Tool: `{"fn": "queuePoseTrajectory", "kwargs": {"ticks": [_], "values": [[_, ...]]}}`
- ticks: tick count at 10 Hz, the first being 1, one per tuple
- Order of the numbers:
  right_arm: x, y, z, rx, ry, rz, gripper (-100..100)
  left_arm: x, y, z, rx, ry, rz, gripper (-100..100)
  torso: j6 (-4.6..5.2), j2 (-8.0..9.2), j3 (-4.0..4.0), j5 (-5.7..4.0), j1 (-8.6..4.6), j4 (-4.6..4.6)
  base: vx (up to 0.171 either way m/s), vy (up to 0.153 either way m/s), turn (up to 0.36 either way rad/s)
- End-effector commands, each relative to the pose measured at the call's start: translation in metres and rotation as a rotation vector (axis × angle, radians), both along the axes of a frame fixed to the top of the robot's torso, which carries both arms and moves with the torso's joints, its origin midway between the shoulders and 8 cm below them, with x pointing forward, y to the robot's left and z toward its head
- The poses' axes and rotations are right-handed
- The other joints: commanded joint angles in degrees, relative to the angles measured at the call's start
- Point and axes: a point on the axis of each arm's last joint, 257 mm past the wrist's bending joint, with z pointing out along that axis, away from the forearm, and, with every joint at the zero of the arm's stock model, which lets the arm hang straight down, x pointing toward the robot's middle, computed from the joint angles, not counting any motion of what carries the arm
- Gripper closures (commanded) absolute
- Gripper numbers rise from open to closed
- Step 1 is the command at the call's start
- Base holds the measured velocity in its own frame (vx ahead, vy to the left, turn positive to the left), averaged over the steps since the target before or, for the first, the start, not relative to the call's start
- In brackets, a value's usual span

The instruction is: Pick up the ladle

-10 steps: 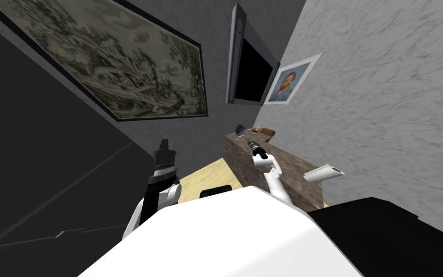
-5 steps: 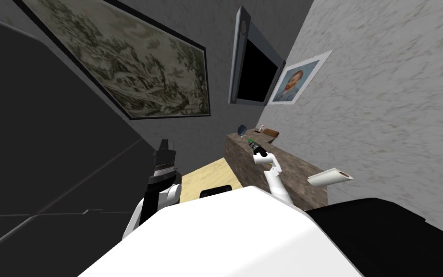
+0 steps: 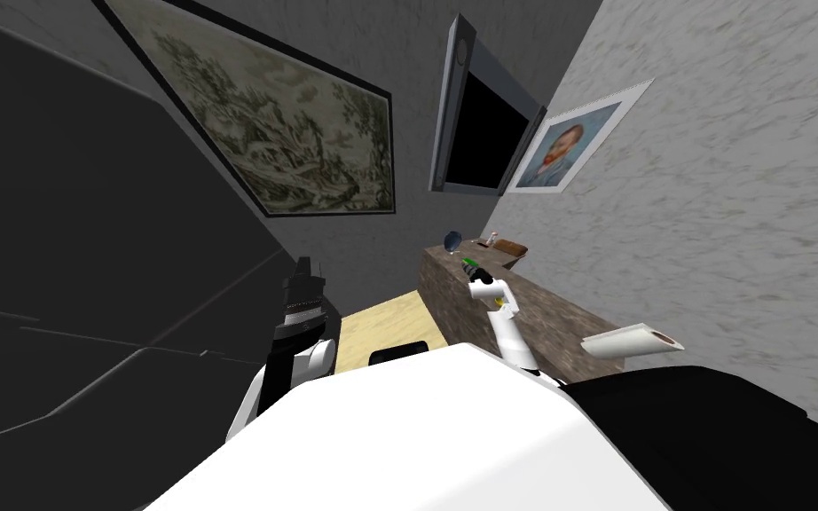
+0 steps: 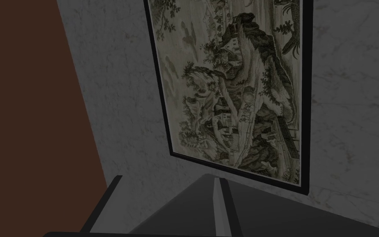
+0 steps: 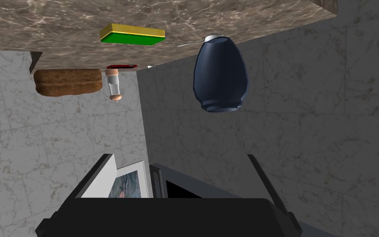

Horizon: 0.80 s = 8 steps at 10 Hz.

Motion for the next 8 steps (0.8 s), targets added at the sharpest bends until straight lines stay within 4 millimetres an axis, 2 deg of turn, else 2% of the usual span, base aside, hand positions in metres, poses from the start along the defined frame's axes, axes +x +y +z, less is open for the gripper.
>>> {"fn": "queuePoseTrajectory", "kwargs": {"ticks": [1, 2, 4, 5, 7, 8], "values": [[-0.004, -0.003, -0.005, 0.003, 0.034, -0.017, -100, 0.0, 0.0, 0.0, 0.0, 0.0, 0.0, 0, 0.0, 0.0, 0.0, 0.0, 0.0, 0.0, -0.022, -0.021, -0.016], [-0.006, -0.018, -0.012, -0.025, 0.088, -0.041, -100, 0.0, 0.0, 0.0, 0.0, 0.0, 0.0, 0, 0.01, -0.06, -0.03, 0.01, 0.05, -0.01, -0.05, -0.027, 0.229], [-0.012, -0.02, -0.02, -0.013, 0.124, -0.059, -100, 0.0, 0.0, 0.0, 0.0, 0.0, 0.0, 0, 0.0, -0.01, 0.0, 0.0, 0.0, 0.0, -0.037, -0.032, 0.06], [-0.015, -0.035, -0.028, -0.035, 0.185, -0.084, -100, 0.0, 0.0, 0.0, 0.0, 0.0, 0.0, 0, 0.02, -0.06, -0.03, 0.0, 0.03, -0.01, -0.052, -0.025, 0.232], [-0.021, -0.036, -0.035, -0.023, 0.215, -0.098, -100, 0.0, 0.0, 0.0, 0.0, 0.0, 0.0, 0, 0.01, 0.01, 0.01, 0.0, -0.01, 0.0, -0.044, -0.033, 0.056], [-0.026, -0.05, -0.044, -0.04, 0.281, -0.121, -100, 0.0, 0.0, 0.0, 0.0, 0.0, 0.0, 0, 0.03, -0.04, -0.02, 0.0, 0.02, -0.01, -0.071, -0.029, 0.192]]}}
